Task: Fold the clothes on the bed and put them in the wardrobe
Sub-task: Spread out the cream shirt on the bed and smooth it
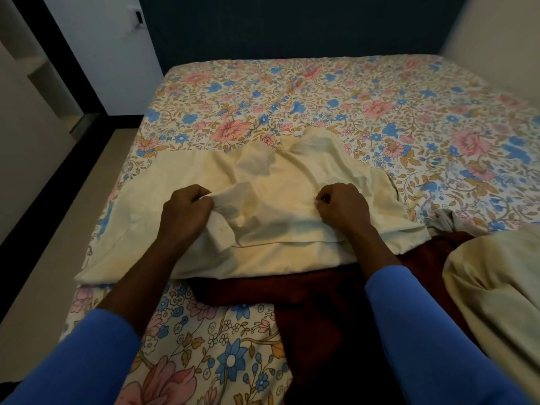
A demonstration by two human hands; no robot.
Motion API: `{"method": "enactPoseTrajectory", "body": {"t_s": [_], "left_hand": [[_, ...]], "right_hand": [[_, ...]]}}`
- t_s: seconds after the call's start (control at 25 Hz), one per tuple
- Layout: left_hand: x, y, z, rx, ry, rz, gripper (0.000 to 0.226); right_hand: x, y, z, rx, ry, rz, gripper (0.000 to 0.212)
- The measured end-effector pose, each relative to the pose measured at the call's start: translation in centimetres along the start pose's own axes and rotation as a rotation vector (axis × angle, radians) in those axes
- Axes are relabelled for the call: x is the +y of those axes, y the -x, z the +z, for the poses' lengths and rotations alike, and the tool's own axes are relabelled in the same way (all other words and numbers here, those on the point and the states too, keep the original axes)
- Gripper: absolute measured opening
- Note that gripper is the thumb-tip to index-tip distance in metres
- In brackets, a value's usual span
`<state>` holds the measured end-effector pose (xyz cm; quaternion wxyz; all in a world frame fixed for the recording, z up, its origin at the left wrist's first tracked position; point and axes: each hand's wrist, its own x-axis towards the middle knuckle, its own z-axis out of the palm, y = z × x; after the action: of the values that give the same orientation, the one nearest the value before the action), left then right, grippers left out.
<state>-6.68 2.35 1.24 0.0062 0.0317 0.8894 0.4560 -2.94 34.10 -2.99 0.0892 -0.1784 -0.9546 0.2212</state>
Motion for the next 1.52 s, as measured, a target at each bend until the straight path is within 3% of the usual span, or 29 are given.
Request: {"method": "enactPoseTrajectory", "body": {"t_s": [0.16,0.28,0.4,0.48,0.6,0.68,0.76,0.88,1.0,1.08,1.32,1.4,1.48,1.52], "left_hand": [[1.1,-1.6,-3.1,-0.073,0.196,-0.147,0.020],[1.0,-3.3,-4.5,-0.164,0.059,-0.204,0.017],[0.3,-4.1,-5.3,-0.254,-0.264,-0.161,0.056],[-0.5,-3.5,-5.5,-0.307,-0.379,-0.224,0.075],[-1.7,-3.2,-6.8,-0.394,-0.286,-0.283,0.078],[-1.5,-4.3,-8.6,-0.414,0.010,-0.390,0.061],[-1.2,-5.5,-10.6,-0.301,0.280,-0.476,0.048],[-2.8,-6.0,-11.1,0.072,0.157,-0.425,0.039],[-4.6,-3.0,-8.3,0.097,0.034,-0.399,0.080],[-5.7,-1.7,-5.9,0.137,-0.004,-0.386,0.095],[-5.5,-2.0,-5.3,0.382,0.076,-0.238,0.057],[-6.2,-0.7,-6.1,0.429,-0.108,-0.176,0.053],[-6.7,0.7,-5.6,0.379,-0.422,-0.112,0.049],[-6.7,1.0,-4.8,0.365,-0.467,-0.021,0.044]], "right_hand": [[-1.6,-1.0,-0.5,0.405,-0.217,0.153,0.019],[-2.4,-1.1,0.0,0.476,-0.214,0.243,0.021],[-3.3,-0.2,1.2,0.301,-0.027,0.045,0.042],[-3.6,0.4,2.1,0.070,0.034,-0.046,0.062],[-2.8,1.2,3.9,-0.264,0.189,-0.037,0.087],[-2.1,1.2,4.2,-0.311,0.249,-0.043,0.092],[-2.3,1.1,4.2,-0.319,0.271,-0.033,0.093],[-3.5,1.5,4.2,-0.282,0.317,-0.014,0.089],[-5.9,1.9,4.2,-0.154,0.311,-0.151,0.076],[-7.2,2.2,4.3,-0.189,0.282,-0.226,0.074],[-6.9,3.1,5.5,-0.377,0.324,-0.224,0.081],[-6.6,2.9,5.3,-0.366,0.296,-0.165,0.084],[-6.3,2.4,5.1,-0.306,0.280,-0.115,0.082],[-6.2,2.2,5.0,-0.251,0.275,-0.094,0.079]]}}
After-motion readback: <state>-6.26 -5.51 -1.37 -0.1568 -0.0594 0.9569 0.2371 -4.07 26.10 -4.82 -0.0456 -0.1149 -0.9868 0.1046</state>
